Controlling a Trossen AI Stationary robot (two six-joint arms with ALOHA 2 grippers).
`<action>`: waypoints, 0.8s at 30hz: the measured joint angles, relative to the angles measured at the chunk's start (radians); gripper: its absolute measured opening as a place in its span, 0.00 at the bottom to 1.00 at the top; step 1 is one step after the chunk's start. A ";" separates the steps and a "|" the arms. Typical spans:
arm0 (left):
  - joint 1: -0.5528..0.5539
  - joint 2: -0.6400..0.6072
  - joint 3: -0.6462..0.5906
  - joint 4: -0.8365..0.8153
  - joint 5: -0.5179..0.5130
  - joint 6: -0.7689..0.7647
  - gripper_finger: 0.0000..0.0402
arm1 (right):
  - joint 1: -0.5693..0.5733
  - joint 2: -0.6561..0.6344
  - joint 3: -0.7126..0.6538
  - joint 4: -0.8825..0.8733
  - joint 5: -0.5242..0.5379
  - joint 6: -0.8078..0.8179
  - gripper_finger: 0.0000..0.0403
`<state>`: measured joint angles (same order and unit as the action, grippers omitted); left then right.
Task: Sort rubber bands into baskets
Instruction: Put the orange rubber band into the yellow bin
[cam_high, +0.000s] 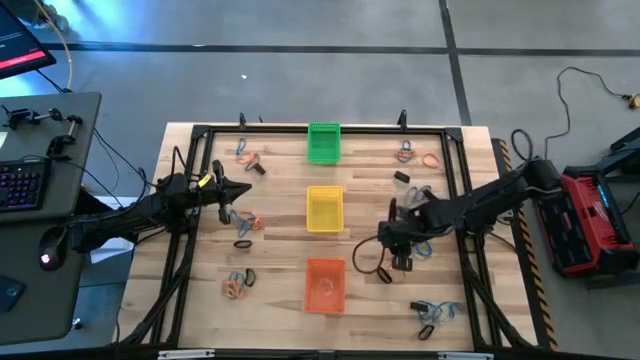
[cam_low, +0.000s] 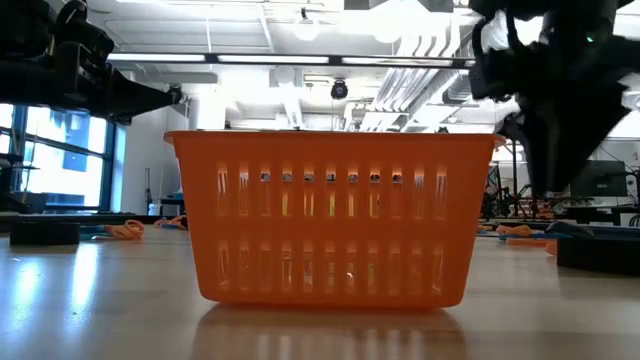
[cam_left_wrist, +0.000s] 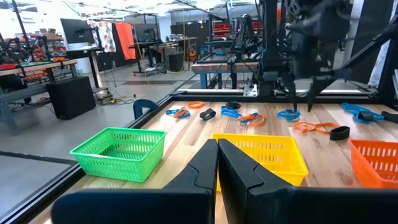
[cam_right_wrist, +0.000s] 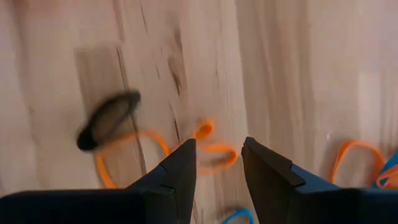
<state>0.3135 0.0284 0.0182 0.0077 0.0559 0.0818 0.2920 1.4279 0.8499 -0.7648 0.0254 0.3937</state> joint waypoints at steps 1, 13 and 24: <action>0.000 0.000 0.000 0.000 0.000 0.000 0.01 | 0.005 0.021 0.006 -0.012 0.000 -0.009 0.30; 0.000 0.000 0.000 0.000 0.000 0.000 0.01 | 0.053 0.194 0.079 -0.062 0.047 -0.064 0.30; 0.000 0.000 0.000 0.000 0.000 0.000 0.01 | 0.063 0.216 0.099 -0.074 0.022 -0.064 0.48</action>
<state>0.3138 0.0280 0.0185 0.0078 0.0559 0.0818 0.3547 1.6436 0.9493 -0.8392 0.0475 0.3302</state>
